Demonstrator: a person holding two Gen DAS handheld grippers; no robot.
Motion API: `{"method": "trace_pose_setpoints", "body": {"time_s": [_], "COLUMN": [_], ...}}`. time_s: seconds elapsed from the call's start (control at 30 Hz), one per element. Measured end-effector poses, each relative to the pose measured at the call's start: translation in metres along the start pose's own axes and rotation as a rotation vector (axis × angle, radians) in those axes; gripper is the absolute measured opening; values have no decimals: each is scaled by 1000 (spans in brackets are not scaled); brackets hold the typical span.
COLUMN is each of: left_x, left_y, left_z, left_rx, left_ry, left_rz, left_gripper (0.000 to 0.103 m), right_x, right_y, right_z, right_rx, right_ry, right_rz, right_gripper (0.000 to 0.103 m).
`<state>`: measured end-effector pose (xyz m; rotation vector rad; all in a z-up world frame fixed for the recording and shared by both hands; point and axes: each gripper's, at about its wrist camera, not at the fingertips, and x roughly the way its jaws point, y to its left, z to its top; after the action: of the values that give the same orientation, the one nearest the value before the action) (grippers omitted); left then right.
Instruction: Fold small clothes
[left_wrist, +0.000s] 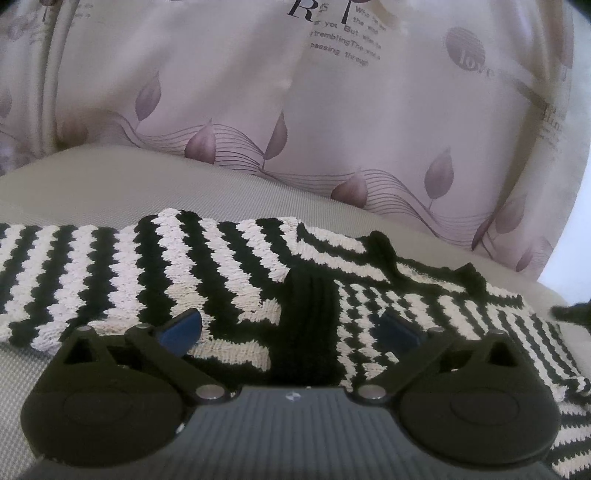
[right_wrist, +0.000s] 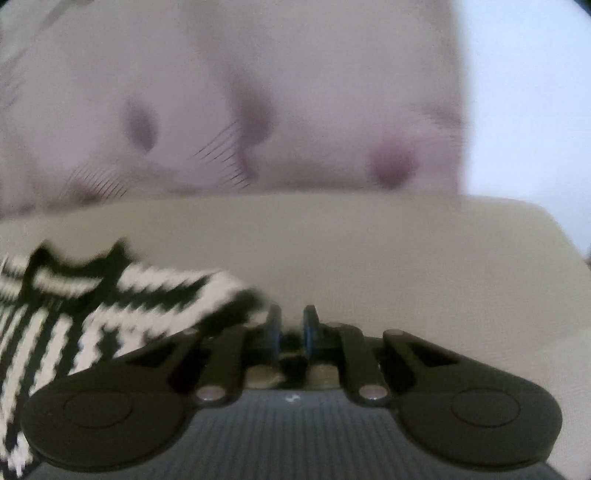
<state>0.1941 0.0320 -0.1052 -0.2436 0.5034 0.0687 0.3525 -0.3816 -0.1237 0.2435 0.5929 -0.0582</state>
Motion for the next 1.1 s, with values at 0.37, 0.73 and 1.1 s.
{"method": "trace_pose_setpoints", "body": {"time_s": [0.37,0.73,1.1], "left_x": [-19,-166,-186], "left_y": [1,125,342], "left_z": [6,1,17], "left_rx": [-1,-246,-642], "left_ry": [-19,-69,-2], "left_rz": [-21,5,273], "left_gripper": [100,103,100], "right_x": [-128,-126,-125], "right_y": [104,142,145], "right_z": [-104,-150,-154], "right_rx": [-34,-213,-247], "right_ry": [6,35,39], "right_rz": [301,172,170], "right_gripper": [33,78,84]}}
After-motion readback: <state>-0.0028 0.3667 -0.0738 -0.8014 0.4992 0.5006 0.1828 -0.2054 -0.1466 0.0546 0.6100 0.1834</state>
